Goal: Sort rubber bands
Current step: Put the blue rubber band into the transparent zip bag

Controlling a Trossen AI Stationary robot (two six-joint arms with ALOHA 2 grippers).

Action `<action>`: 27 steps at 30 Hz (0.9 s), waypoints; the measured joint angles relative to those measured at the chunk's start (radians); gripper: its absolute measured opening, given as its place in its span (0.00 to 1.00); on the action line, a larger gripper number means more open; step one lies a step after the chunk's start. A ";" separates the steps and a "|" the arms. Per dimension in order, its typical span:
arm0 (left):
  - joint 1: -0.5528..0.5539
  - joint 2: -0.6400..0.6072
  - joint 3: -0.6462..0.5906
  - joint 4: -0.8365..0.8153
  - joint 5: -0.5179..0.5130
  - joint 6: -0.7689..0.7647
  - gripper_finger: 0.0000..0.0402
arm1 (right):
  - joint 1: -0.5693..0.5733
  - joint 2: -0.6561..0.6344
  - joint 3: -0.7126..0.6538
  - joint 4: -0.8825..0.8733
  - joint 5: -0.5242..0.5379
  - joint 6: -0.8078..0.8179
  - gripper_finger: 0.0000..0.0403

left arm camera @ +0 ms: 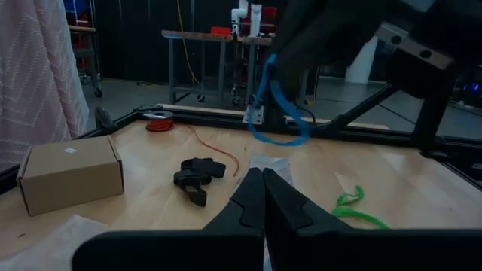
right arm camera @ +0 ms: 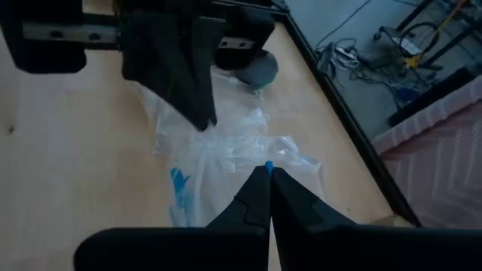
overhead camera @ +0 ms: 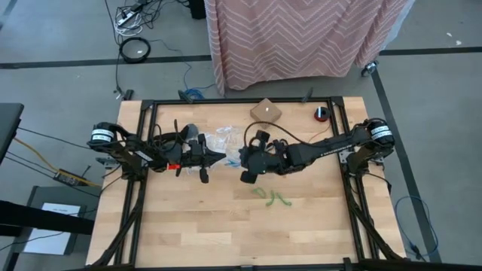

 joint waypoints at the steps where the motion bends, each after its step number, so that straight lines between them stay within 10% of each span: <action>1: 0.000 0.000 0.000 -0.001 0.000 0.000 0.00 | -0.007 0.000 0.000 0.004 -0.011 -0.014 0.00; 27: 0.000 0.000 0.000 0.000 -0.003 0.000 0.00 | -0.041 0.026 -0.079 0.156 -0.264 -0.032 0.00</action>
